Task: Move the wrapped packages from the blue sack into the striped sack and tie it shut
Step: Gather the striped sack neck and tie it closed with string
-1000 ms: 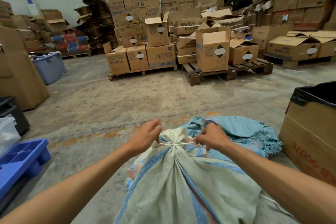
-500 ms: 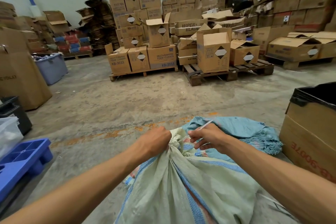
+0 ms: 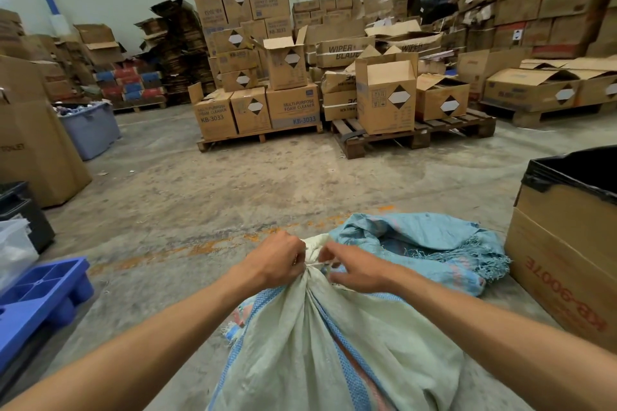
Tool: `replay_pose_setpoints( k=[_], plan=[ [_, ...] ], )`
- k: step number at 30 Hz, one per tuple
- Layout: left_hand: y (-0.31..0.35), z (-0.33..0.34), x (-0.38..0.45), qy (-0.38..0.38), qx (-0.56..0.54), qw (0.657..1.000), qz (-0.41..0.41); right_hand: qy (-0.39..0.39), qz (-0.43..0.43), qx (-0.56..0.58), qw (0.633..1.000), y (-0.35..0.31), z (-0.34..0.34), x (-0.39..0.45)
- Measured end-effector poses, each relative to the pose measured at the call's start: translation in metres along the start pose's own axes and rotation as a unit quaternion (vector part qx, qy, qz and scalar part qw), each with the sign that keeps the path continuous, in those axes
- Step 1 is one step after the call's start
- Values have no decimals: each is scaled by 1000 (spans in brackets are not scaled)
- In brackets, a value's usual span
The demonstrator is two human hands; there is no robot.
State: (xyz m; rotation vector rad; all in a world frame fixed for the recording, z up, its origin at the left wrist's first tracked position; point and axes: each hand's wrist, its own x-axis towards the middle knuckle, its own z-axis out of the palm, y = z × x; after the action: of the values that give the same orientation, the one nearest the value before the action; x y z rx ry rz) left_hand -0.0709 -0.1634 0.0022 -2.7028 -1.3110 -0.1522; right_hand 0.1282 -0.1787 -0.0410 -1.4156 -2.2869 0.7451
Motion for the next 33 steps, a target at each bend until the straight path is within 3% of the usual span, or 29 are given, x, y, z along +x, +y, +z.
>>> replay_pose_setpoints(
  k=[5, 9, 11, 14, 17, 20, 23, 26, 29, 33],
  plan=[
    [5, -8, -6, -26, 54, 998, -16, 80, -29, -35, 996, -5, 11, 3],
    [16, -13, -5, -66, 207, 976, 0, 74, -42, -95, 992, -15, 8, 5],
    [17, -13, -4, -83, 219, 972, 14, 94, -35, -94, 990, -17, 7, 5],
    [10, -11, -4, -111, 94, 989, 7, 111, -10, -70, 991, -14, 2, 5],
    [-5, -6, -9, -130, -149, 980, -24, 113, 24, -28, 993, -9, 1, 4],
    [-13, -3, -25, -104, -403, 905, -81, 94, 32, 75, 992, -4, -2, 0],
    [-10, 1, -36, -87, -553, 822, -105, 41, 24, 271, 961, -1, -9, -6],
    [-5, 5, -37, -81, -662, 735, -121, -10, 32, 454, 890, -3, -15, -8],
    [5, 3, -34, -39, -741, 646, -179, 1, 25, 550, 835, -7, -14, -7],
    [15, 0, -32, 16, -782, 592, -197, 19, 13, 593, 805, -7, -14, -4]
  ],
)
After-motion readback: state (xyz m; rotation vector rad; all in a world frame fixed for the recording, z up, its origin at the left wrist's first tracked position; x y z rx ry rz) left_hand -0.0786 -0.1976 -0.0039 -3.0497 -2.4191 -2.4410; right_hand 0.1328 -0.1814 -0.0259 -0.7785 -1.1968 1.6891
